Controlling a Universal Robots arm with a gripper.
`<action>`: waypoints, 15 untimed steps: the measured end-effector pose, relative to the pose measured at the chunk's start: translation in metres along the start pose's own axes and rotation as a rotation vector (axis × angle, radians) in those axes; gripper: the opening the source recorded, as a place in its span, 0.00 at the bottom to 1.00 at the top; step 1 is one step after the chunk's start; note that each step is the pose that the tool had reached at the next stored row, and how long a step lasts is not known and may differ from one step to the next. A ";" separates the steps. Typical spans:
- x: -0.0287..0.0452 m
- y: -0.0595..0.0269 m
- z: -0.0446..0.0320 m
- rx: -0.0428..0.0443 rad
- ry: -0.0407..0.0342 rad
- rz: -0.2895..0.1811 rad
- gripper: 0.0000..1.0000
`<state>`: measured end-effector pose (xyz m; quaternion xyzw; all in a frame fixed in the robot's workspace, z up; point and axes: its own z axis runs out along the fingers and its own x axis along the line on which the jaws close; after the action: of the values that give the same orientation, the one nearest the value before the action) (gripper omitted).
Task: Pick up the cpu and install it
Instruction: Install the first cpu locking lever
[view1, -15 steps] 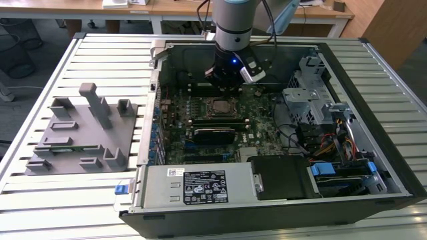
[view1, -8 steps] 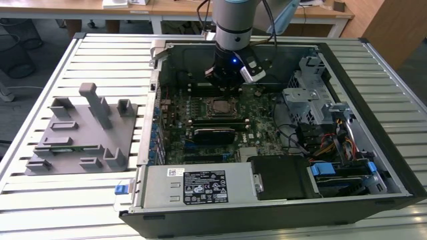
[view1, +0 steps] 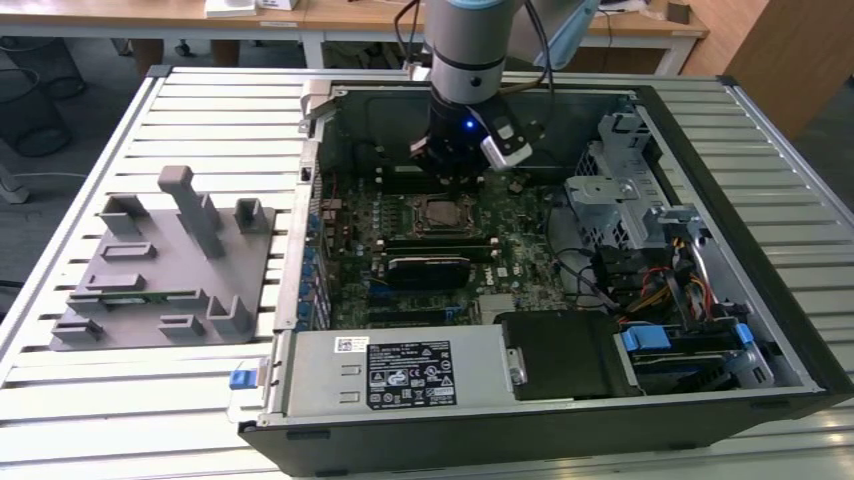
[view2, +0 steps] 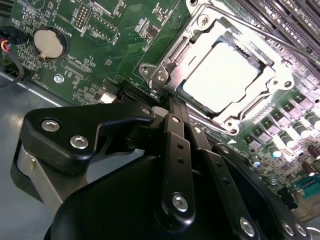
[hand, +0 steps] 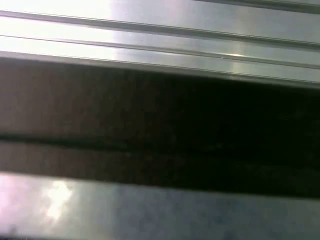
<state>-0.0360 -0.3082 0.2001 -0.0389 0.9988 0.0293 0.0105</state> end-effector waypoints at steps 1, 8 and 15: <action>0.0000 -0.0002 0.0004 0.0010 0.0004 0.000 0.11; -0.0002 -0.0013 0.0030 0.0117 0.0047 0.000 0.11; -0.0005 -0.0010 -0.0010 0.0128 0.0062 0.000 0.11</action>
<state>-0.0354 -0.3092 0.2011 -0.0389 0.9990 0.0228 0.0076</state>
